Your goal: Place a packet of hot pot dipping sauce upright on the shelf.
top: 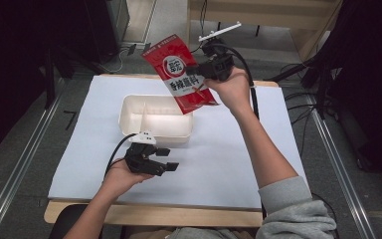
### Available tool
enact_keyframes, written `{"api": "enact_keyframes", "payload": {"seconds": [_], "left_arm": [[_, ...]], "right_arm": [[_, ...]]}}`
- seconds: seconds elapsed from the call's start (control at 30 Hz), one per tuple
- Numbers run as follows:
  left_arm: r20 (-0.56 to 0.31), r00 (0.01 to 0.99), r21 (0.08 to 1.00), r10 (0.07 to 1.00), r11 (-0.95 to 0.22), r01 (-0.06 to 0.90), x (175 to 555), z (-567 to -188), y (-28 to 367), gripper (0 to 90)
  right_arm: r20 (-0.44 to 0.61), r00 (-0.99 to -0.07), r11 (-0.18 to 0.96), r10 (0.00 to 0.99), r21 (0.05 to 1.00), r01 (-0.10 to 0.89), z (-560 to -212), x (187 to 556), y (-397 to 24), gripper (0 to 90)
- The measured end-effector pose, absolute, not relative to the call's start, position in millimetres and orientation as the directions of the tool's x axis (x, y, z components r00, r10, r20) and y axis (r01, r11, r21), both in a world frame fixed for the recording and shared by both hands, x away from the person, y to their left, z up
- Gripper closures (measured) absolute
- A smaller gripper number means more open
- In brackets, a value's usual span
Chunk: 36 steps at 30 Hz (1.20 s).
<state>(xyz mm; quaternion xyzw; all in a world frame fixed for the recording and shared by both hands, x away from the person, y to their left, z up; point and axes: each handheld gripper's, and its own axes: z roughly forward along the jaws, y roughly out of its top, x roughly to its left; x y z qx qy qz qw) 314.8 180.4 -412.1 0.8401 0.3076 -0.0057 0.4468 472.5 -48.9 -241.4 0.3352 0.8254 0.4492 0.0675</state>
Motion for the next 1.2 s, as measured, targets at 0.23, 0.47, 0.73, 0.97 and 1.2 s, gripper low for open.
{"api": "enact_keyframes", "payload": {"seconds": [0.23, 0.47, 0.73, 0.97, 1.2], "left_arm": [[-0.293, 0.82, 0.749, 0.492, -0.415, 0.517, 315, -413, 179, 34.5], [-0.306, 0.816, 0.751, 0.49, -0.402, 0.523, 316, -413, 180, 34.5], [-0.3, 0.815, 0.746, 0.495, -0.411, 0.524, 317, -414, 182, 34.5], [-0.313, 0.811, 0.745, 0.495, -0.401, 0.532, 318, -414, 185, 34.6], [-0.31, 0.814, 0.743, 0.492, -0.409, 0.53, 318, -415, 183, 34.6]], "right_arm": [[0.166, -0.776, 0.415, 0.608, 0.767, 0.489, -257, 481, -19, 90.0], [0.174, -0.771, 0.42, 0.613, 0.754, 0.505, -271, 493, 4, 90.0], [0.214, -0.771, 0.414, 0.6, 0.741, 0.529, -299, 501, 28, 90.0], [0.233, -0.763, 0.398, 0.603, 0.741, 0.541, -330, 507, 34, 90.0], [0.215, -0.774, 0.394, 0.595, 0.762, 0.515, -340, 505, 24, 90.0]]}}
